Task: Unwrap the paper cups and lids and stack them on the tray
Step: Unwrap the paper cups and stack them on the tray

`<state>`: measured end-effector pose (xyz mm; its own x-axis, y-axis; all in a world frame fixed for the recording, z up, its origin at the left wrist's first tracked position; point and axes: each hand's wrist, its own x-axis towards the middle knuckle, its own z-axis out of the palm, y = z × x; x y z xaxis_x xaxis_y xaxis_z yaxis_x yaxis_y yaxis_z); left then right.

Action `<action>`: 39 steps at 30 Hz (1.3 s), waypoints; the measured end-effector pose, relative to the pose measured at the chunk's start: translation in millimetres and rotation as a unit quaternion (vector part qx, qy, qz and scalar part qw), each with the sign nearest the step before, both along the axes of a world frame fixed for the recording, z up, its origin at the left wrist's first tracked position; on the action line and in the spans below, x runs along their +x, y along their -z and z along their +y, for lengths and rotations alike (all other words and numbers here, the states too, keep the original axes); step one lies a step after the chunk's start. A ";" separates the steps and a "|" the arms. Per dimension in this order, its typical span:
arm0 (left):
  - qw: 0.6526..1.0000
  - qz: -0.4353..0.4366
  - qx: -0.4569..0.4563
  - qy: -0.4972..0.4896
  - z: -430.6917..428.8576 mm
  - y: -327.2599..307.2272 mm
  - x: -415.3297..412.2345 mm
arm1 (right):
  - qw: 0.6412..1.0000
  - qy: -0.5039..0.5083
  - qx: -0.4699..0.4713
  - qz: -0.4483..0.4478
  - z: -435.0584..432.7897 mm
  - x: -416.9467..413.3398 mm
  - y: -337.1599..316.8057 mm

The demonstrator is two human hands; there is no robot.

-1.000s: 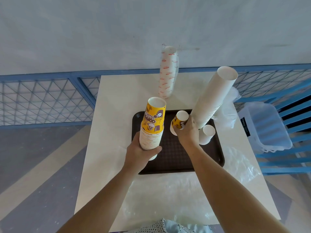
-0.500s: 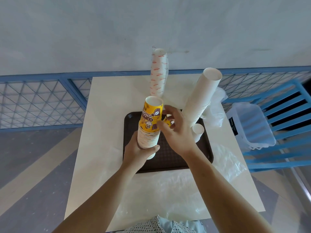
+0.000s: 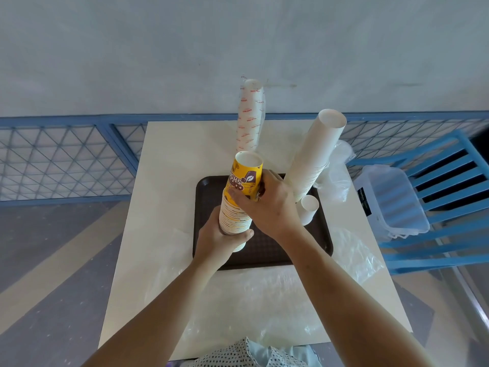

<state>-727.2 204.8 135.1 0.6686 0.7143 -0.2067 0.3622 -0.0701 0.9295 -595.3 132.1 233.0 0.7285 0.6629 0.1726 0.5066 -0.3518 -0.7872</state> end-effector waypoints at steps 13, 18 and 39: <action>1.000 -0.002 0.008 -0.010 -1.0 -2.4 -2.9 | 1.000 0.014 0.026 -0.010 -0.9 -0.1 -17.1; 1.000 -0.004 0.005 -0.006 -1.0 0.3 -4.8 | 0.997 0.051 0.063 -0.001 0.2 2.6 -20.8; 1.000 0.000 0.004 0.004 4.1 5.3 -3.1 | 0.937 0.237 0.156 0.204 -14.7 59.1 -10.4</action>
<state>-730.4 208.9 129.8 0.6740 0.7108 -0.2010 0.3625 -0.0811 0.9285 -536.1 117.4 243.4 0.9759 0.2114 -0.0532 -0.0145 -0.1805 -0.9835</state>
